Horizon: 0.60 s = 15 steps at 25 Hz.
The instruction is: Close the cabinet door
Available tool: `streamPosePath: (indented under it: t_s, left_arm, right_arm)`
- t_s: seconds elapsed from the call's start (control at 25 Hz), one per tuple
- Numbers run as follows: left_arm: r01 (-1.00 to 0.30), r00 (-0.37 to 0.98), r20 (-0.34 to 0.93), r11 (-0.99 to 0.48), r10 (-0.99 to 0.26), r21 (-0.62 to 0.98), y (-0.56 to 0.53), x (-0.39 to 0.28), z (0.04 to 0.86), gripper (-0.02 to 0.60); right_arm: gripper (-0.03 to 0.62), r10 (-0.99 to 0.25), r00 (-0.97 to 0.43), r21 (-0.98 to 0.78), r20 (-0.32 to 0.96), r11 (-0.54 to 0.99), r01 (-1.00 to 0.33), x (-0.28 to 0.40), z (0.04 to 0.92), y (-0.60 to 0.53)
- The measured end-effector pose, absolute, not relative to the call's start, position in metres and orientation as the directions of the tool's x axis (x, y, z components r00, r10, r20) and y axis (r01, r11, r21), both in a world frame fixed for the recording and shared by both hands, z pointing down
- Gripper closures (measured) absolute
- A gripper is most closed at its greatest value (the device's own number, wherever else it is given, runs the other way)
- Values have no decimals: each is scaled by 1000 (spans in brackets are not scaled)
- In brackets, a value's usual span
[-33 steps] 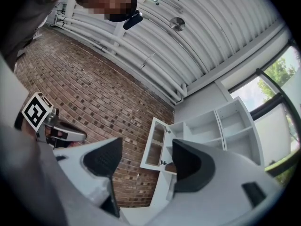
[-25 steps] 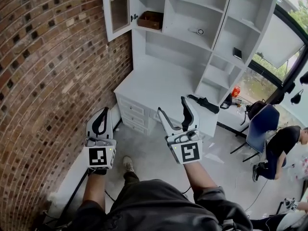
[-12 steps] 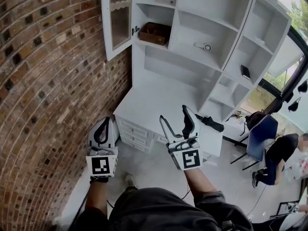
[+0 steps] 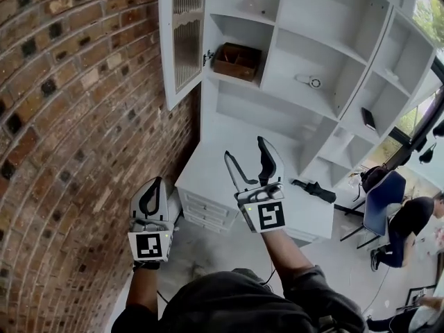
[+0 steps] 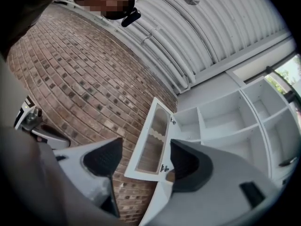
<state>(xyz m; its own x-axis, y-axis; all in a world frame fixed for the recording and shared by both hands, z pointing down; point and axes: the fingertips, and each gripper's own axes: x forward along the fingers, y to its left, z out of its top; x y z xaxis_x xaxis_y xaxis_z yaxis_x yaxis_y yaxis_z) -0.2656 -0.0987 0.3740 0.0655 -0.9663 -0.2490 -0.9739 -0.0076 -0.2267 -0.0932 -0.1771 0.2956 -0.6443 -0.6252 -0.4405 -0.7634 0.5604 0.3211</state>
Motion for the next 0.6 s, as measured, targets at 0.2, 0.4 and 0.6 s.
streamPosePath:
  t_s: [0.2, 0.4, 0.6]
  left_arm:
    - [-970, 79, -237, -21, -968, -240, -123, -282, 378, 580]
    - [-970, 57, -244, 5, -968, -244, -144, -295, 375, 580]
    - [-969, 0, -256, 63, -967, -238, -164, -308, 373, 580]
  right_arm:
    - [275, -609, -631, 330, -481, 541, -774, -127, 265, -210]
    - [276, -576, -625, 332, -527, 538, -775, -154, 234, -247]
    - [275, -540, -638, 336, -549, 555, -761, -178, 212, -285]
